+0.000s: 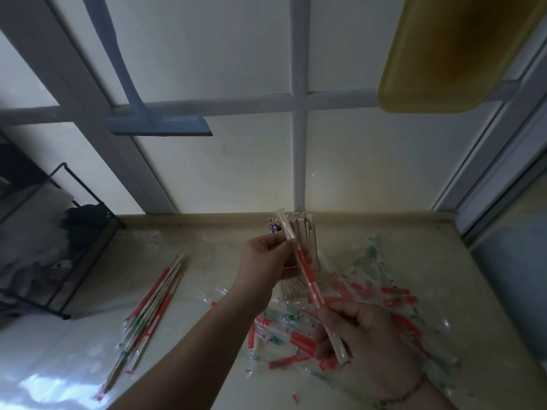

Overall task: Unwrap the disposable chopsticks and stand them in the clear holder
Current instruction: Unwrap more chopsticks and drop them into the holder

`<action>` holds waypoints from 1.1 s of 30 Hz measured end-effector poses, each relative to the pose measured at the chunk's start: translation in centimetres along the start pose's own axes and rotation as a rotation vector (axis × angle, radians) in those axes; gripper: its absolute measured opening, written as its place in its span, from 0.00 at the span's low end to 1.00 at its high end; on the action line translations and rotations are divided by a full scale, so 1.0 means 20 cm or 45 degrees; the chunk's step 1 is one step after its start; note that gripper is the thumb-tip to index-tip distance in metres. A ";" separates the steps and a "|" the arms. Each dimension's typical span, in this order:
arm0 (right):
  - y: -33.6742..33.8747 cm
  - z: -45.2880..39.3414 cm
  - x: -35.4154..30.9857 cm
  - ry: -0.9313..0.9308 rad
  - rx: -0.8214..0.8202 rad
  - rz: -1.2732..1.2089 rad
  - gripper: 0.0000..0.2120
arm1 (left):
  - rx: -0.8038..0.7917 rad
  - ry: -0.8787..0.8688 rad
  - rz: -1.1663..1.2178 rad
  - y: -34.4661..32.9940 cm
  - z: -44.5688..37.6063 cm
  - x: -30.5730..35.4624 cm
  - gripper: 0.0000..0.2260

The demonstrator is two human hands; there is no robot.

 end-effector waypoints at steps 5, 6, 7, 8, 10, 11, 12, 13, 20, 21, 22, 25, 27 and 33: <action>-0.01 0.00 0.02 0.021 -0.030 0.087 0.10 | 0.042 0.009 0.133 0.05 -0.04 0.04 0.11; -0.01 0.00 0.02 0.014 -0.040 0.098 0.10 | 0.063 0.012 0.144 0.06 -0.05 0.05 0.11; -0.02 0.00 0.03 0.012 -0.047 0.113 0.11 | 0.081 0.013 0.142 0.07 -0.05 0.06 0.10; -0.02 0.00 0.03 0.012 -0.050 0.130 0.11 | 0.089 0.013 0.137 0.07 -0.06 0.06 0.10; -0.03 0.01 0.03 0.022 -0.057 0.177 0.12 | 0.081 0.012 0.138 0.07 -0.05 0.05 0.09; -0.03 0.01 0.04 0.027 -0.054 0.194 0.12 | 0.071 0.011 0.141 0.06 -0.04 0.04 0.09; -0.03 0.01 0.03 0.033 -0.046 0.199 0.13 | 0.059 0.013 0.142 0.05 -0.02 0.04 0.09; -0.02 0.02 0.03 0.039 -0.040 0.202 0.13 | 0.050 0.017 0.143 0.04 -0.01 0.03 0.09; -0.03 0.01 0.08 0.048 -0.076 0.314 0.16 | 0.041 0.040 0.150 0.04 0.03 -0.03 0.09; -0.03 0.01 0.10 0.040 -0.088 0.329 0.17 | 0.044 0.038 0.147 0.05 0.04 -0.04 0.09; -0.03 0.01 0.11 0.029 -0.096 0.341 0.17 | 0.048 0.033 0.142 0.05 0.04 -0.04 0.09; -0.03 0.00 0.15 0.014 -0.100 0.369 0.17 | 0.050 0.018 0.125 0.06 0.04 -0.04 0.09; -0.02 0.00 0.15 0.015 -0.094 0.382 0.17 | 0.051 0.016 0.123 0.06 0.04 -0.04 0.09; -0.04 -0.01 0.09 0.033 -0.057 0.267 0.15 | 0.044 0.005 0.072 0.07 0.01 -0.02 0.10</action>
Point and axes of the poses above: each hand's wrist, its own z-axis away from the middle knuckle, its own y-axis out of the back of the hand, x = y × z, the point moved 8 cm from there along -z, towards the middle knuckle, and after that the axes turned 7 degrees about -z, right-handed, at the moved point
